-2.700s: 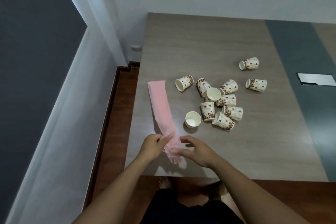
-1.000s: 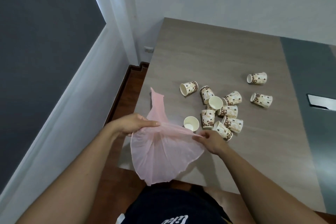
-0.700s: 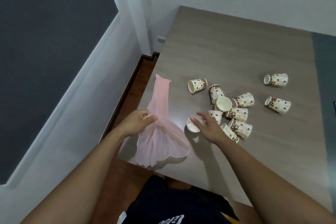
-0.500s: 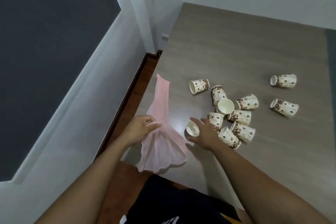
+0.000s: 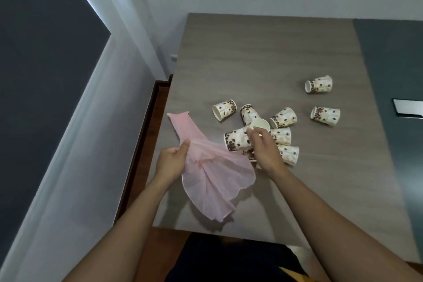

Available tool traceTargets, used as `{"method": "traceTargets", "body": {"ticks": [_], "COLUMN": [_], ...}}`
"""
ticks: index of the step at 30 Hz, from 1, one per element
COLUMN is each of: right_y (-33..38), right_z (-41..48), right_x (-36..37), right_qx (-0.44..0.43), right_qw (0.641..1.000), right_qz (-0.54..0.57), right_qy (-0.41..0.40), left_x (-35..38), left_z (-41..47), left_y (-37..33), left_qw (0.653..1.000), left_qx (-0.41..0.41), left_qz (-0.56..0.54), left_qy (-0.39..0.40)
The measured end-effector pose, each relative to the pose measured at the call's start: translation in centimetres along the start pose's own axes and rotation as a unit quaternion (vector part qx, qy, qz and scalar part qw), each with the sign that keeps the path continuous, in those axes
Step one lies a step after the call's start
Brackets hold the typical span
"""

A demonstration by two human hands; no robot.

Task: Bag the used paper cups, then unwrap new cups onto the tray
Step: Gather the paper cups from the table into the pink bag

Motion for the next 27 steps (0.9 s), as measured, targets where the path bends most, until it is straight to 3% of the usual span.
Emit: {"method": "traceTargets", "body": {"ticks": [2, 5, 8, 16, 22, 27], "right_y": [0.7, 0.5, -0.7, -1.8, -1.7, -2.4], "right_z": [-0.7, -2.0, -2.9, -4.0, -3.5, -3.1], "right_x": [-0.4, -0.2, 0.4, 4.2, 5.0, 4.7], "right_qx": [0.023, 0.024, -0.01, -0.082, -0.133, -0.129], "right_qw": [0.995, 0.991, 0.995, 0.987, 0.95, 0.905], "right_qz": [0.079, 0.059, -0.035, -0.126, -0.281, -0.406], "right_qy": [0.062, 0.116, 0.092, 0.048, 0.026, 0.009], "left_x": [0.5, 1.1, 1.3, 1.1, -0.9, -2.2], "left_z": [-0.2, -0.7, -0.5, -0.8, -0.4, -0.3], "left_y": [-1.6, -3.6, -4.7, -6.5, -7.0, -7.1], "left_qw": [1.0, 1.0, 0.998, 0.981, 0.956, 0.952], "left_qx": [0.007, 0.024, 0.057, 0.122, 0.123, 0.129], "left_qz": [-0.001, -0.008, -0.009, -0.075, -0.199, -0.238], "left_qy": [-0.003, -0.001, 0.007, 0.133, 0.179, 0.144]}}
Point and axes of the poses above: each hand's wrist, its own z-axis towards the middle knuckle, its own x-axis out of the palm, y = z × x, the point moved 4 cm from there along z, towards the middle knuckle, and after that the axes turned 8 degrees about x, right-handed, at the moved point
